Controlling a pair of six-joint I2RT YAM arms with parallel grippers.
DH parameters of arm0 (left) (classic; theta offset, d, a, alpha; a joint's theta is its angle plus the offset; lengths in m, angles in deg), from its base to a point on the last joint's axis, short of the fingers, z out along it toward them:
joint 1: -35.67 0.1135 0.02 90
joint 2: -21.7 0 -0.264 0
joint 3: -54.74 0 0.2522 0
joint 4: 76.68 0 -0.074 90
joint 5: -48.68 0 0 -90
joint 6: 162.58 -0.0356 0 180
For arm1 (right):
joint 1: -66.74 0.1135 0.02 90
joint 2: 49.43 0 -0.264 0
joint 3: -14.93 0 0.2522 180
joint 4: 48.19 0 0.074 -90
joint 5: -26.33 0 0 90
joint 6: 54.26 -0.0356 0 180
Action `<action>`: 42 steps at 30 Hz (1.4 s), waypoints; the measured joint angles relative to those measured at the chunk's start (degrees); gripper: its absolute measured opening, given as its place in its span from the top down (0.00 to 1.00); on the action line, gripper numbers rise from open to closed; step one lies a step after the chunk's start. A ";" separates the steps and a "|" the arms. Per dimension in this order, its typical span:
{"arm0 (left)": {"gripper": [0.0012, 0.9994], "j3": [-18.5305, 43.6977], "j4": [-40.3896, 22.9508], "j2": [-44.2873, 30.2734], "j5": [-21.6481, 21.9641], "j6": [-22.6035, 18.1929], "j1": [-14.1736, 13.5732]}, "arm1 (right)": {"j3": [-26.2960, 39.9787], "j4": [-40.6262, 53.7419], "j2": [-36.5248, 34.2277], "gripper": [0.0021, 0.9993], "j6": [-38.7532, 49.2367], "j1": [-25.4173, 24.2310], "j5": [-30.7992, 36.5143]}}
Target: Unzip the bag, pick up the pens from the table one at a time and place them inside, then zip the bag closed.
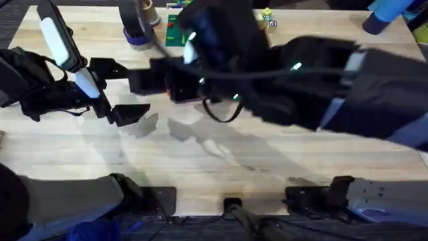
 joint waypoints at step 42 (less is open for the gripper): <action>0.01 -0.01 0.00 -0.01 -0.14 0.00 0.00 | 0.00 -16.33 -17.22 0.01 -2.79 6.64 16.46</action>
